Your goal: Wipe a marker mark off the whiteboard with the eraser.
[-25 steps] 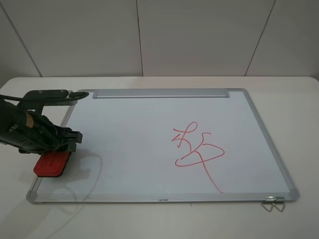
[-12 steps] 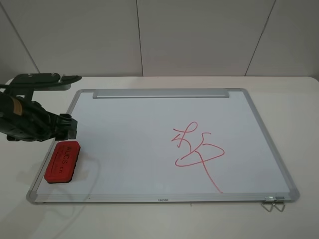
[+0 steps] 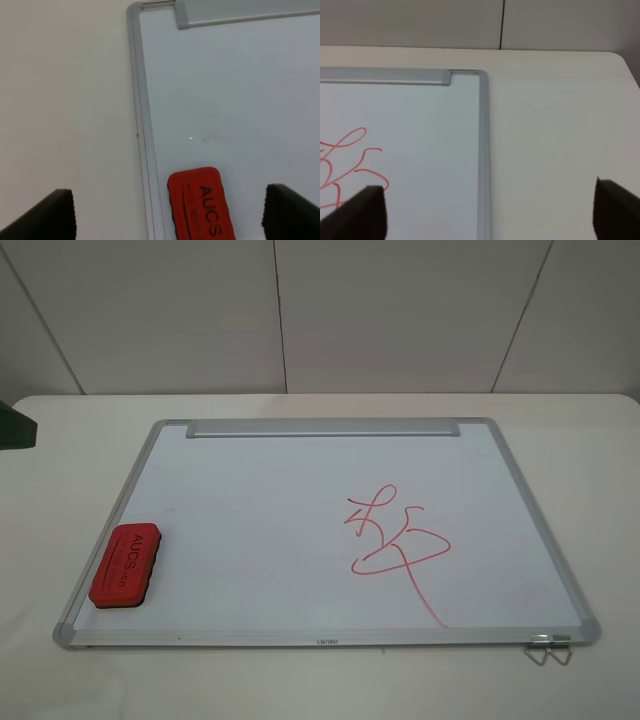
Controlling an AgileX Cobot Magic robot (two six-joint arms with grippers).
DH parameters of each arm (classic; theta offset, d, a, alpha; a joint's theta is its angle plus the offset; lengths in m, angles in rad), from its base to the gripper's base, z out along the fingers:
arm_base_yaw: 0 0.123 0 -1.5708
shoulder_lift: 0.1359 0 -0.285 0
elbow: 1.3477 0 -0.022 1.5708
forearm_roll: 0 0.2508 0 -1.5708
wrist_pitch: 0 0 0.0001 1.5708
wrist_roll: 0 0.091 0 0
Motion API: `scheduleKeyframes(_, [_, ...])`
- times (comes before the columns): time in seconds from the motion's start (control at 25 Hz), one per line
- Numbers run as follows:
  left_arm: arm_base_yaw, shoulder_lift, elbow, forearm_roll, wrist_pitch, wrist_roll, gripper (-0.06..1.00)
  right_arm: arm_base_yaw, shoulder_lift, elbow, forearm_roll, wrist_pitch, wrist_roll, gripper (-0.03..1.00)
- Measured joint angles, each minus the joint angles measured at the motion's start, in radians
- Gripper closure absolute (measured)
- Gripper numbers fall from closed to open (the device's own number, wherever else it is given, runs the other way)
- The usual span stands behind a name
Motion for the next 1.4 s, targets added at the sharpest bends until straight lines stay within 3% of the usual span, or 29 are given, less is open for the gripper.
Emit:
scheduleKeyframes(0.28, [0.0,-0.35,-0.002,-0.14,0.236,0.137,0.2,0.0,0.0,0.0,0.0,0.0,0.0,0.26])
scheduleKeyframes(0.52, [0.0,-0.553,0.007,-0.175,0.447,0.207,0.2,0.0,0.0,0.0,0.0,0.0,0.0,0.26])
scheduleKeyframes(0.8, [0.0,-0.691,0.118,-0.207,0.452,0.237,0.2,0.0,0.0,0.0,0.0,0.0,0.0,0.26])
scheduleKeyframes(1.4, [0.0,-0.779,0.164,-0.243,0.378,0.301,0.2,0.0,0.0,0.0,0.0,0.0,0.0,0.26])
